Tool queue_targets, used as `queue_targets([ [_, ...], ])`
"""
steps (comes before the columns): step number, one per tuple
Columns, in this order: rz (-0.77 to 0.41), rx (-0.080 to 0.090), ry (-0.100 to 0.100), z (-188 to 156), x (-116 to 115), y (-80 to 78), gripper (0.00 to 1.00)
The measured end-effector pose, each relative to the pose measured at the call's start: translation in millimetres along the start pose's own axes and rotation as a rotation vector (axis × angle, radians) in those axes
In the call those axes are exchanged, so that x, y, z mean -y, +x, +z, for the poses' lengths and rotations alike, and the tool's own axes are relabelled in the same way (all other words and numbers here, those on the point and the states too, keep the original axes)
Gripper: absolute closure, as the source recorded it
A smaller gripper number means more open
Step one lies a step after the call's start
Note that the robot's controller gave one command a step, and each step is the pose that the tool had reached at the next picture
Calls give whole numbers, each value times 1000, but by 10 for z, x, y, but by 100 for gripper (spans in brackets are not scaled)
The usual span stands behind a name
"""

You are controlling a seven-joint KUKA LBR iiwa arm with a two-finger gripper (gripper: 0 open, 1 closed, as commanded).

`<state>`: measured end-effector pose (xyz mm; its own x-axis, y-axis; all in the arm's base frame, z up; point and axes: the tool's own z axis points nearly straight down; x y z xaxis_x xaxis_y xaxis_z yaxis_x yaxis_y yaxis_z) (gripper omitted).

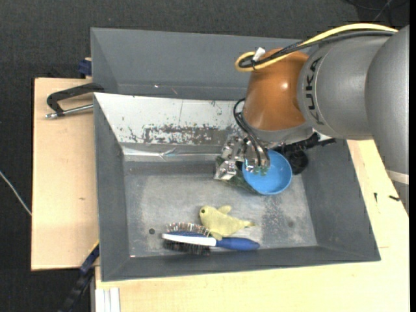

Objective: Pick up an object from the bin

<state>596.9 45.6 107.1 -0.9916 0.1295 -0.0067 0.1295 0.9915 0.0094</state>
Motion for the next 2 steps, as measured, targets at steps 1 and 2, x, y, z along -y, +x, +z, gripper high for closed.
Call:
queue_targets([
  [1, -3, 0, 7, -295, 292, -11, 100],
  [2, -23, 7, 6, -1071, 279, -51, 100],
])
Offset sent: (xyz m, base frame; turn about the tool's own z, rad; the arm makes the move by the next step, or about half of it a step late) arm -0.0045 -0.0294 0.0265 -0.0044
